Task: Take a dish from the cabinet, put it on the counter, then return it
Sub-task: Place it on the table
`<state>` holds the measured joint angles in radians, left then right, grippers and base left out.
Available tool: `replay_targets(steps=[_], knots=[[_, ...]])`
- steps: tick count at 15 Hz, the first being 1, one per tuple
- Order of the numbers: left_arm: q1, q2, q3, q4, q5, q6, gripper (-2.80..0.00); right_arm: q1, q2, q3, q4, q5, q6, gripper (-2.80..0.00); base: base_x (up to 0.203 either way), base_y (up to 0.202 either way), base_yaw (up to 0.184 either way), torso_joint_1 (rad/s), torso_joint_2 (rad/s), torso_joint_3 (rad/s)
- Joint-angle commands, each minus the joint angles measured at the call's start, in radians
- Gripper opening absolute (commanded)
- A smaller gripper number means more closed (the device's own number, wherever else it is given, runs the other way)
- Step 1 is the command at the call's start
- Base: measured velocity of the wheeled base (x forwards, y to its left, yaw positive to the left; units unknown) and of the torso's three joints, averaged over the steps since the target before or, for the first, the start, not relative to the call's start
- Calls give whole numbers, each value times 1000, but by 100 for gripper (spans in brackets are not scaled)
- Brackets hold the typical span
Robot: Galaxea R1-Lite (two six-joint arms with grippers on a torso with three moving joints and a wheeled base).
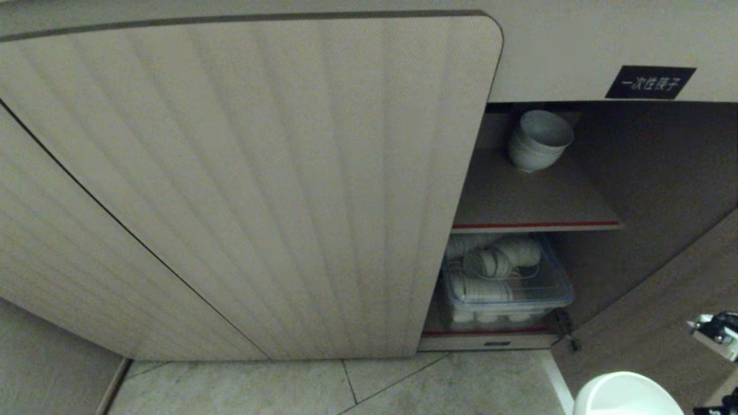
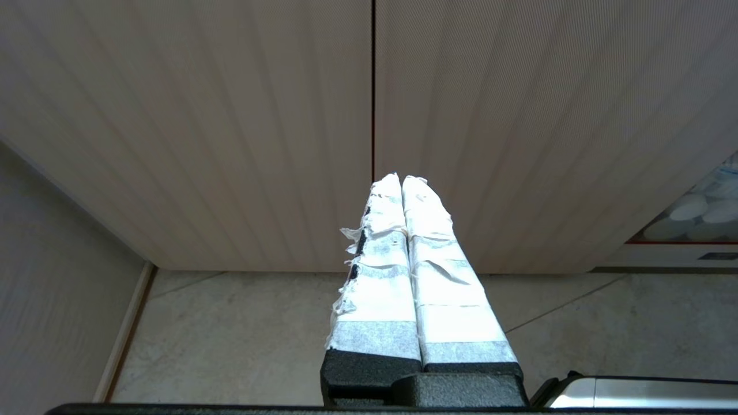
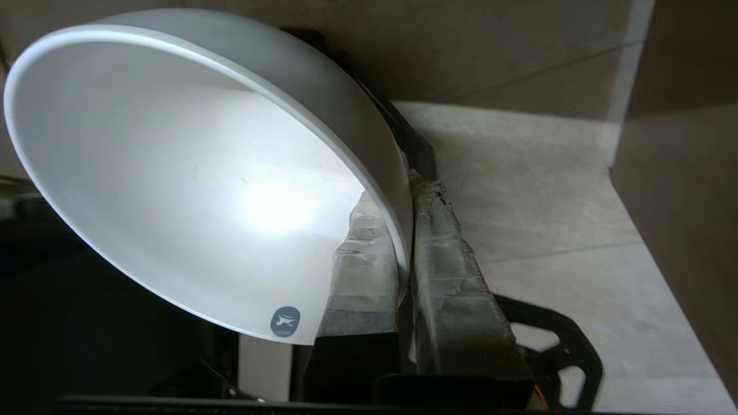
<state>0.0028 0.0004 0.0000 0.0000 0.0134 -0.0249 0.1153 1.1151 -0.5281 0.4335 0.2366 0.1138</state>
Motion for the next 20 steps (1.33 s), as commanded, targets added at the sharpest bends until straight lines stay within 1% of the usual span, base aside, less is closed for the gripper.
replay_targets(steps=[1,4,7,18,20], knots=[[0,0,0,0,0,0,-280,0,-18,0,35,-28,-14,-280,0,0,0,0,0,0],[0,0,0,0,0,0,-280,1,-24,9,35,-44,-16,-280,0,0,0,0,0,0],[0,0,0,0,0,0,-280,3,-20,25,25,-79,-71,-280,0,0,0,0,0,0],[0,0,0,0,0,0,-280,3,-34,62,22,-77,-62,-280,0,0,0,0,0,0],[0,0,0,0,0,-1,-280,3,-35,57,20,-77,-45,-280,0,0,0,0,0,0]])
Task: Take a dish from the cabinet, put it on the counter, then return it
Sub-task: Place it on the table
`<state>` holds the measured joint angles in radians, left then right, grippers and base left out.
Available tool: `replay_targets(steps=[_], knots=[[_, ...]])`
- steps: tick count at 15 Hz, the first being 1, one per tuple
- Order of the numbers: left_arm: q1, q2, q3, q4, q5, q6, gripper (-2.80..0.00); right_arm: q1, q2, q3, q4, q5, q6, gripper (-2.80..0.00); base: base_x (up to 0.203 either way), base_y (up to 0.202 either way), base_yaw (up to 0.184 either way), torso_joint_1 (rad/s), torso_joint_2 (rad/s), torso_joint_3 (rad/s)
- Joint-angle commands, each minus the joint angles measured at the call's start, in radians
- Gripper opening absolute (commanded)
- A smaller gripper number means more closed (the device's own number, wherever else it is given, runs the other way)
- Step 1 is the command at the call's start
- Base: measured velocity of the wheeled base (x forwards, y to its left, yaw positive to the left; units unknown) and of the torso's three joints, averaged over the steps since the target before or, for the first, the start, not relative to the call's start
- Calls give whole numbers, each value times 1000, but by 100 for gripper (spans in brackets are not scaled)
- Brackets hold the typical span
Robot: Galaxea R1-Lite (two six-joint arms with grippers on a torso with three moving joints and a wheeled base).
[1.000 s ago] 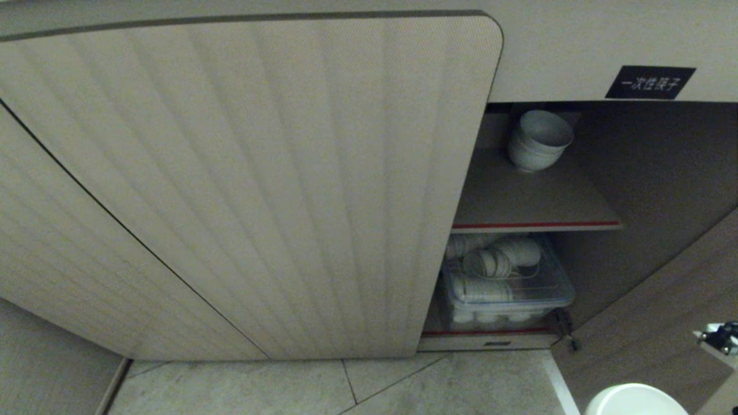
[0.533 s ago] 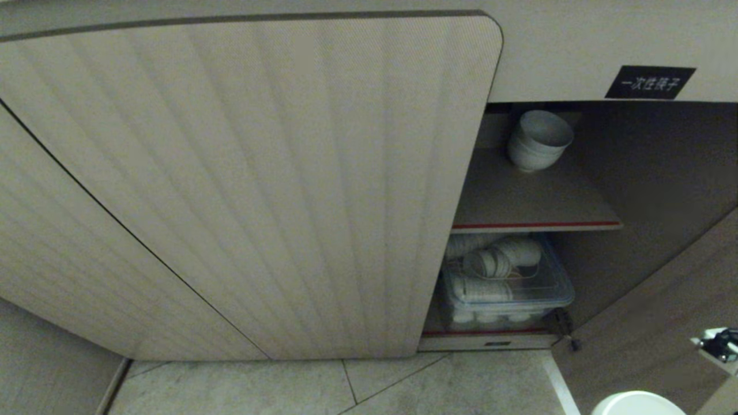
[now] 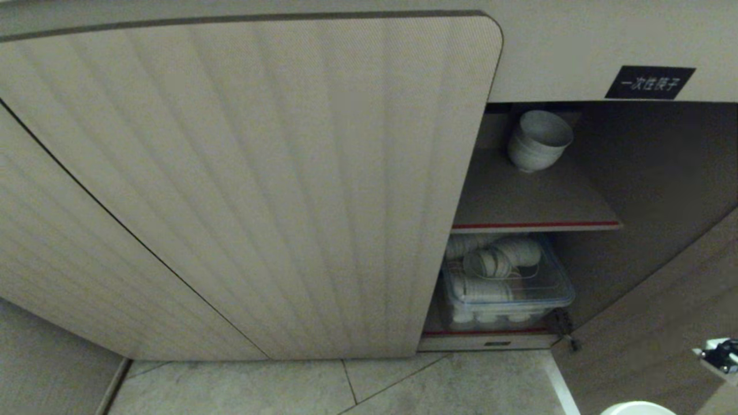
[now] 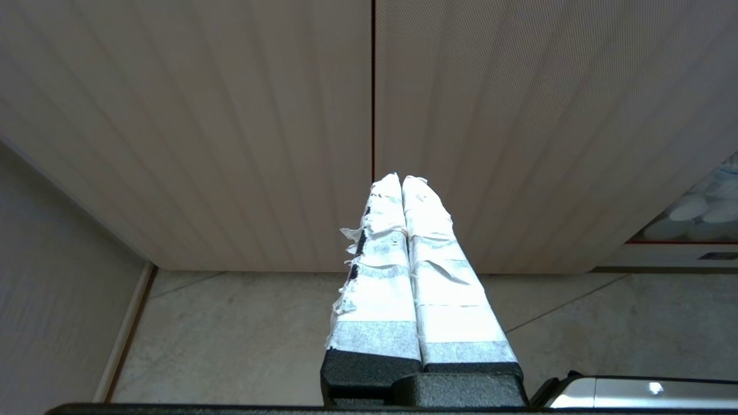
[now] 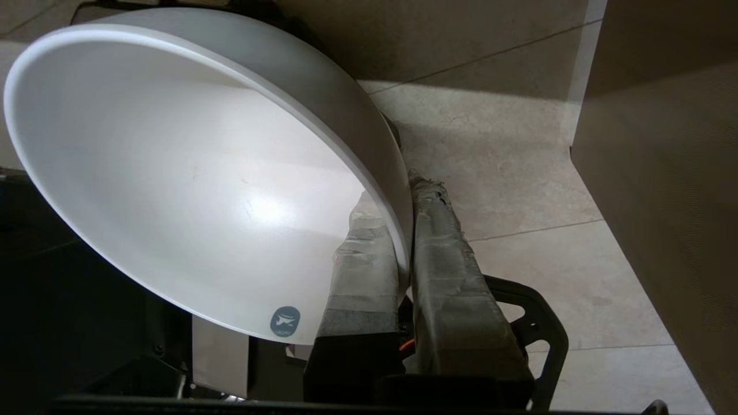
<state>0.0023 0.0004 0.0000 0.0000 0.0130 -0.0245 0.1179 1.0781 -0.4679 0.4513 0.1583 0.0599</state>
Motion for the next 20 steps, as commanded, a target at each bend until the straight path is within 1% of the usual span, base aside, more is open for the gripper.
replay_targets(steps=[1,3,16,20], knots=[[1,0,0,0,1,0,-280,0,2,-4,-10,1,31,-280,0,0,0,0,0,0],[1,0,0,0,1,0,-280,0,0,-3,-22,1,50,-280,0,0,0,0,0,0],[1,0,0,0,1,0,-280,8,-4,0,-46,3,54,-280,0,0,0,0,0,0],[1,0,0,0,1,0,-280,17,-7,-3,-46,3,82,-280,0,0,0,0,0,0]])
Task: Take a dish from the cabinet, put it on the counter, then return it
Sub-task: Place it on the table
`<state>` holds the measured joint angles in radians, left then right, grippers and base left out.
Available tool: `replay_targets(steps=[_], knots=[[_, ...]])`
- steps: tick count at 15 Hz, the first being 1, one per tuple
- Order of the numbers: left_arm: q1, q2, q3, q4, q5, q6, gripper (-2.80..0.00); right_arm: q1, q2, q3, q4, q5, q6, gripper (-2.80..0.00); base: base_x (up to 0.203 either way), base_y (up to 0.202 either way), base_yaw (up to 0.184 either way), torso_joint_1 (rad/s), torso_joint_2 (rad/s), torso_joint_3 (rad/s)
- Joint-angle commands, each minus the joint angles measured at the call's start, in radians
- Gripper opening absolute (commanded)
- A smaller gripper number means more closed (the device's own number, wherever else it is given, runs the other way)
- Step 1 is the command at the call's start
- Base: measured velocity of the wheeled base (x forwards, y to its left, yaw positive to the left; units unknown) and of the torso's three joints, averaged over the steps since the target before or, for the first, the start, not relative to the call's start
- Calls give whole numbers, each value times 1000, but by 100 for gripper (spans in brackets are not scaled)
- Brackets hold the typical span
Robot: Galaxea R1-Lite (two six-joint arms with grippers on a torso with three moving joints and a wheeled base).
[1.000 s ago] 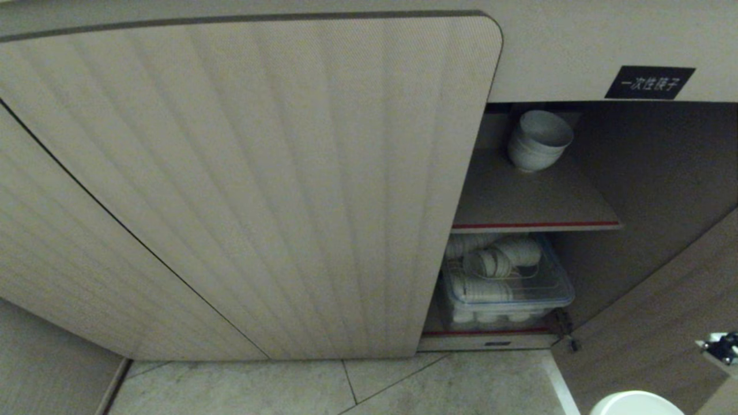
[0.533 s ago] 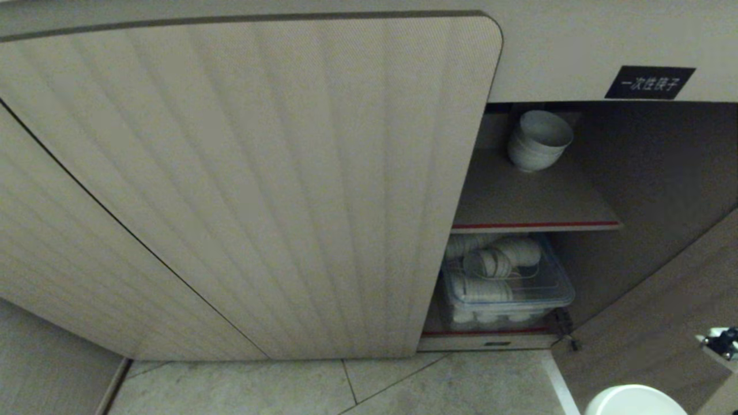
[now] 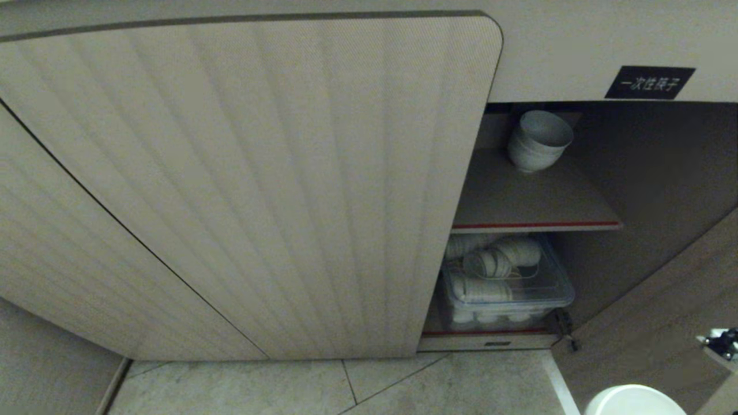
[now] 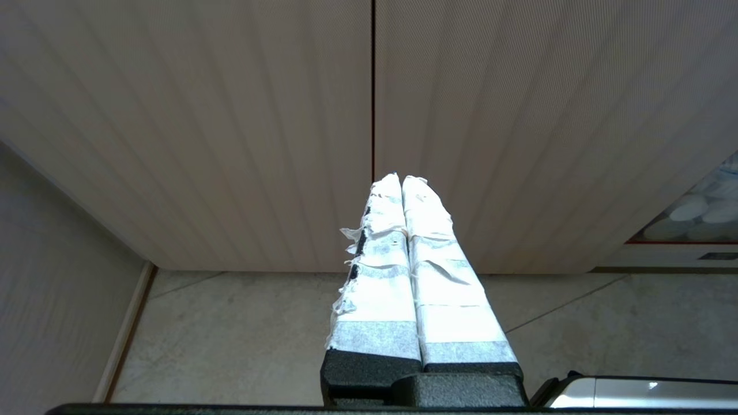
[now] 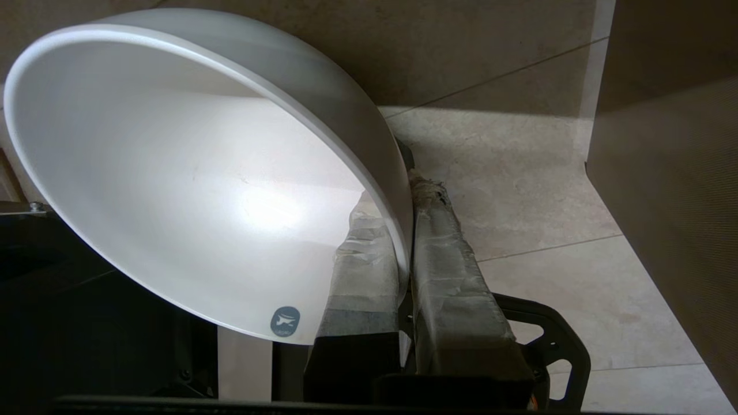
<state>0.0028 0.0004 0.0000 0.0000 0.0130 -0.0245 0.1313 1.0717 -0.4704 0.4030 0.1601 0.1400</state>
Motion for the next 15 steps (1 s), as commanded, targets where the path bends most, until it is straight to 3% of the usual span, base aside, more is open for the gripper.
replay_targets(steps=[1,15], knots=[[0,0,0,0,1,-1,-280,4,-6,1,2,1,5,-280,0,0,0,0,0,0],[0,0,0,0,1,-2,-280,21,-12,-1,3,-1,7,-280,0,0,0,0,0,0]])
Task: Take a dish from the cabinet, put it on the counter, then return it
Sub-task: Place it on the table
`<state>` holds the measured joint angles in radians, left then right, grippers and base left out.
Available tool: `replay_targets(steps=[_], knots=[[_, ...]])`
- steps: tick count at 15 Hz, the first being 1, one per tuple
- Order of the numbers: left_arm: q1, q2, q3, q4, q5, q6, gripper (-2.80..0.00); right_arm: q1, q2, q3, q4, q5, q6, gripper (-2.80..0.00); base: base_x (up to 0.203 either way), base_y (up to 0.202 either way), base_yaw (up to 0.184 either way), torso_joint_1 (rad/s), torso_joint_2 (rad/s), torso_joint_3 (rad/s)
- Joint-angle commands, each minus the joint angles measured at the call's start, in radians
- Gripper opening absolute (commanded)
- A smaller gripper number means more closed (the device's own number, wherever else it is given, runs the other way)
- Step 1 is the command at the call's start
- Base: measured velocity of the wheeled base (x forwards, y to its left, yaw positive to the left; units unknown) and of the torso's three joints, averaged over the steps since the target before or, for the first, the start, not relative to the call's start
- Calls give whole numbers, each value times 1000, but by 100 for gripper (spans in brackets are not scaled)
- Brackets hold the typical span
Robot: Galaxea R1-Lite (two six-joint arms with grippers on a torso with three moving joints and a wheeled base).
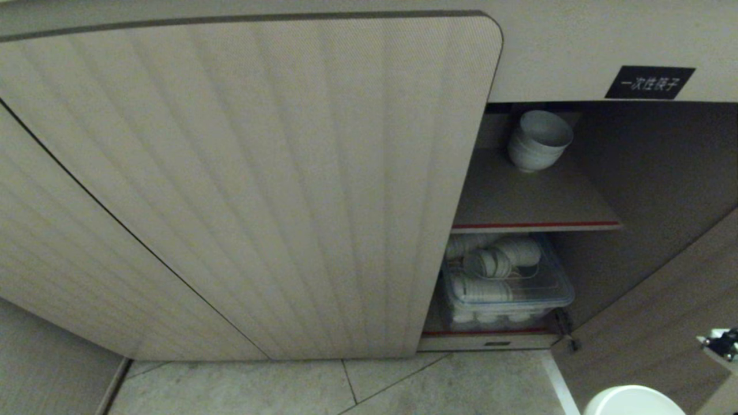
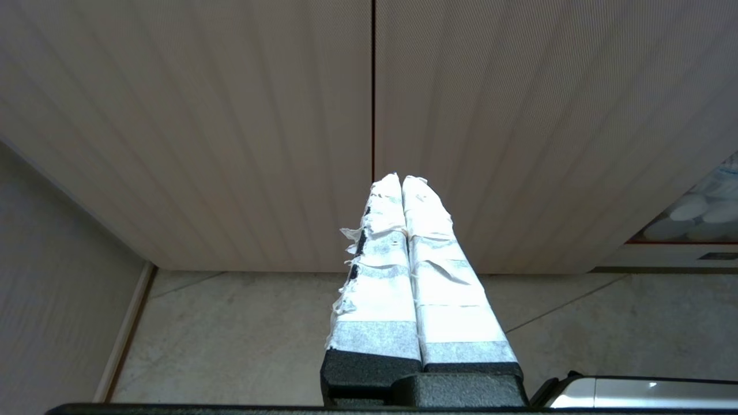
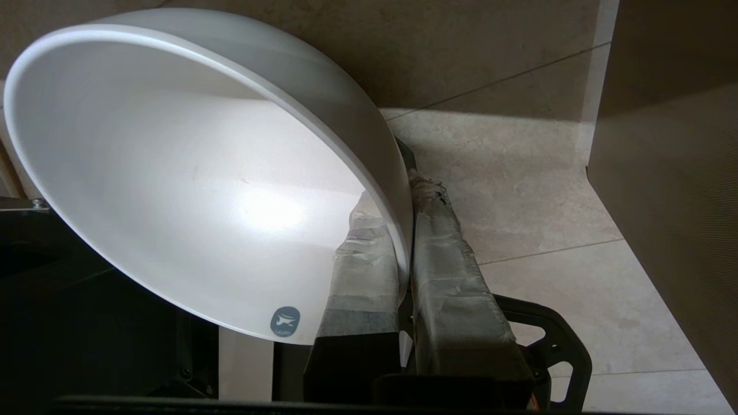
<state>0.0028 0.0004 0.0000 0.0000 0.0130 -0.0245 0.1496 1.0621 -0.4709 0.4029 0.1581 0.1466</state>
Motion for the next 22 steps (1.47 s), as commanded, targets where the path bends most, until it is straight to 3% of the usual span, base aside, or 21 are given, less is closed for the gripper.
replay_targets(steps=[1,9,12,22], knots=[[0,0,0,0,1,-2,-280,4,-5,1,4,1,1,-280,0,0,0,0,0,0],[0,0,0,0,1,0,-280,10,-10,0,4,1,1,-280,0,0,0,3,-9,-6],[0,0,0,0,1,0,-280,10,-8,0,4,1,1,-280,0,0,0,57,-222,-235],[0,0,0,0,1,-1,-280,11,-8,1,4,1,2,-280,0,0,0,172,-482,-287]])
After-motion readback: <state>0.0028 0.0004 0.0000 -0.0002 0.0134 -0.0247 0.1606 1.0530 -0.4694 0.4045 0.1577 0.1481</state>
